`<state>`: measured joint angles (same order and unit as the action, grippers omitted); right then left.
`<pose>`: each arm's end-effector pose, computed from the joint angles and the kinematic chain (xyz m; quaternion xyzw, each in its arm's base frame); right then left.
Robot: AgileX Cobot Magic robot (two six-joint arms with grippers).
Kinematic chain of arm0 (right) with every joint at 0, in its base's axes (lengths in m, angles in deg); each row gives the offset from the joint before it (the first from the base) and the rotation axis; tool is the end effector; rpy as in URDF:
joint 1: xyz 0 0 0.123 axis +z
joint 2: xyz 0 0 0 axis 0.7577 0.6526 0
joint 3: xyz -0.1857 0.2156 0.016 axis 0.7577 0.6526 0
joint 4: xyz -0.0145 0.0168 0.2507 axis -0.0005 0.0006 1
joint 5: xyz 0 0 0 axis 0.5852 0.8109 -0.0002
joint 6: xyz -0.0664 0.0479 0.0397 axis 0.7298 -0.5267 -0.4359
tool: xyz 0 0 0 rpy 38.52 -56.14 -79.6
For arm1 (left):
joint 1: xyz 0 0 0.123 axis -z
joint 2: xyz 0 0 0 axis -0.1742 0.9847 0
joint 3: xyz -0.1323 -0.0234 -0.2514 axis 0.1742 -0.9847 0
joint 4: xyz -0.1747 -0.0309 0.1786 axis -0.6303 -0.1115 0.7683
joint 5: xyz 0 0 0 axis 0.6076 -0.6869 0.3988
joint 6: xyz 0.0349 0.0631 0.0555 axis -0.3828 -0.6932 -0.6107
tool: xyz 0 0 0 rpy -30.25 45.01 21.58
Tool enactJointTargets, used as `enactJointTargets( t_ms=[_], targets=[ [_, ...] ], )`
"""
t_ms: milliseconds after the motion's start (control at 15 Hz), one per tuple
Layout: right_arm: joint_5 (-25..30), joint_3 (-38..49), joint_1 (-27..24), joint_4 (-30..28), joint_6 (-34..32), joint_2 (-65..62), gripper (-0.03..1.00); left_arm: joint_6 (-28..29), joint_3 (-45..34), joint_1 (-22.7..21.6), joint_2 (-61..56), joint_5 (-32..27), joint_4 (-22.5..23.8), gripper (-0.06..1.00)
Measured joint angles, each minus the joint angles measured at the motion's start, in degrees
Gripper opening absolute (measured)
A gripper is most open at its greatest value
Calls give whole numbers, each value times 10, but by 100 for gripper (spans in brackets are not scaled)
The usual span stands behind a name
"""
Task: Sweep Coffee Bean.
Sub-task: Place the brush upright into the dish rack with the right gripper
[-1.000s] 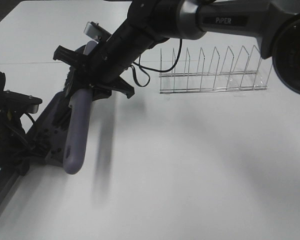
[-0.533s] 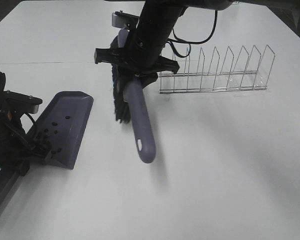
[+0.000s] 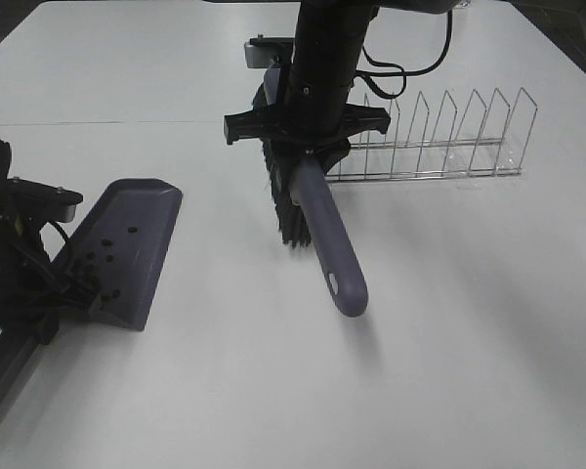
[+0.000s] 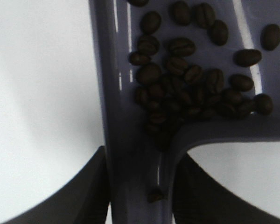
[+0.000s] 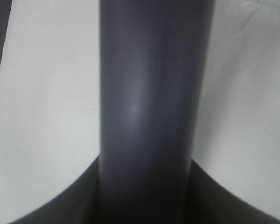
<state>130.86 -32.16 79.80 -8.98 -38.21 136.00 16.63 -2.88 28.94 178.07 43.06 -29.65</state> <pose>0.4097 0.2492 0.1812 -0.1178 0.9889 0.0662 0.0614 0.2881 -0.0895 0.1067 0.1108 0.9927 0.0450 0.0181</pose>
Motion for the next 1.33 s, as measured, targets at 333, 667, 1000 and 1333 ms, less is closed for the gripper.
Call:
enactJointTargets(
  t_ms=[333,667,1000,1333],
  targets=[
    [32,20,-4,9,34,-16,30,0,0,0,0,-2,-3,34],
    [32,116,-29,14,64,-84,30,0,0,0,0,-10,-4,34],
    [33,210,-105,9,96,-119,30,0,0,0,0,-22,-7,34],
    [32,215,-122,-2,119,-97,30,0,0,0,0,-37,-13,34]
  ],
)
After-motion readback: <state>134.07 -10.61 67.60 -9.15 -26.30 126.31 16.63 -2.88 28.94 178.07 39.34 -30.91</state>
